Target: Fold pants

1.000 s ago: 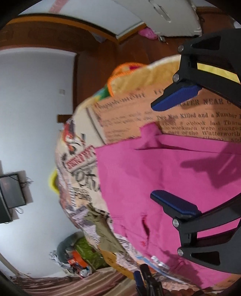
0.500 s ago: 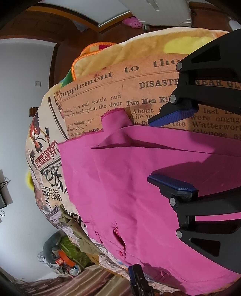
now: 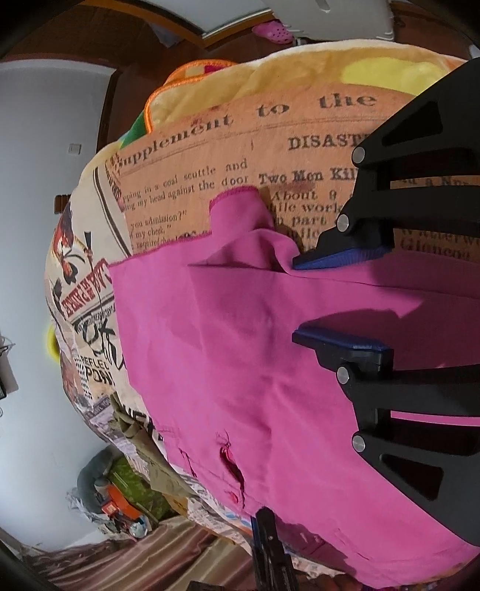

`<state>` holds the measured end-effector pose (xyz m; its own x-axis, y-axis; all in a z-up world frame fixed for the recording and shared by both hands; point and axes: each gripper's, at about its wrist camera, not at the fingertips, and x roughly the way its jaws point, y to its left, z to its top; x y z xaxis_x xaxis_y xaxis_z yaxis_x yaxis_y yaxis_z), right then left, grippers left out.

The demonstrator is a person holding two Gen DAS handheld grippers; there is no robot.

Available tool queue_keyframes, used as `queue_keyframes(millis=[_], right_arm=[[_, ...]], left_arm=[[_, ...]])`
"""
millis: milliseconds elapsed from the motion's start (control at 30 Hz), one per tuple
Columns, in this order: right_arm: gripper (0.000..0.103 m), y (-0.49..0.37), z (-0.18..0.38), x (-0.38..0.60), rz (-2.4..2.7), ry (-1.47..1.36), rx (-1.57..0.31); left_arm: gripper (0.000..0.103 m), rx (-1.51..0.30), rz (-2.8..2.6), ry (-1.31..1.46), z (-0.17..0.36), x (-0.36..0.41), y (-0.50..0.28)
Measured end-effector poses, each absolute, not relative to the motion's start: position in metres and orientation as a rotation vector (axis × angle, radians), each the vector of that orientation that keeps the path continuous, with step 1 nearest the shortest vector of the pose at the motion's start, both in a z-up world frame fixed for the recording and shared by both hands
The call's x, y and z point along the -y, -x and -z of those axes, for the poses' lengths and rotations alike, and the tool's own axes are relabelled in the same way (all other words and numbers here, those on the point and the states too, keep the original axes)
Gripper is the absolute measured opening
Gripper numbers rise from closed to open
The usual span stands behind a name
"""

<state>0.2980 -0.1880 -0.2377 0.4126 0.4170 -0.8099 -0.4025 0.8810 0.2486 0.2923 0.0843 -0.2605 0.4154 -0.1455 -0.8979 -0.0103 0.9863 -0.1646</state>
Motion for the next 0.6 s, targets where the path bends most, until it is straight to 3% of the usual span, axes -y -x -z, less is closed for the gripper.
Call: queue_keyframes(millis=[33, 100, 300, 600], right_arm=[[0.026, -0.298, 0.238, 0.186, -0.52, -0.016, -1.025], [0.021, -0.298, 0.24, 0.185, -0.527, -0.016, -1.028], [0.007, -0.297, 0.242, 0.185, -0.5, 0.0, -1.027], [0.005, -0.295, 0.246, 0.177, -0.482, 0.145, -1.021]], left_arm=[[0.011, -1.14, 0.087, 0.15, 0.26, -0.084, -0.292], [0.006, -1.128, 0.058, 0.109, 0.258, -0.083, -0.291], [0.005, -1.072, 0.014, -0.059, 0.252, -0.068, -0.282], [0.005, -1.092, 0.004, -0.075, 0.255, -0.076, -0.279]])
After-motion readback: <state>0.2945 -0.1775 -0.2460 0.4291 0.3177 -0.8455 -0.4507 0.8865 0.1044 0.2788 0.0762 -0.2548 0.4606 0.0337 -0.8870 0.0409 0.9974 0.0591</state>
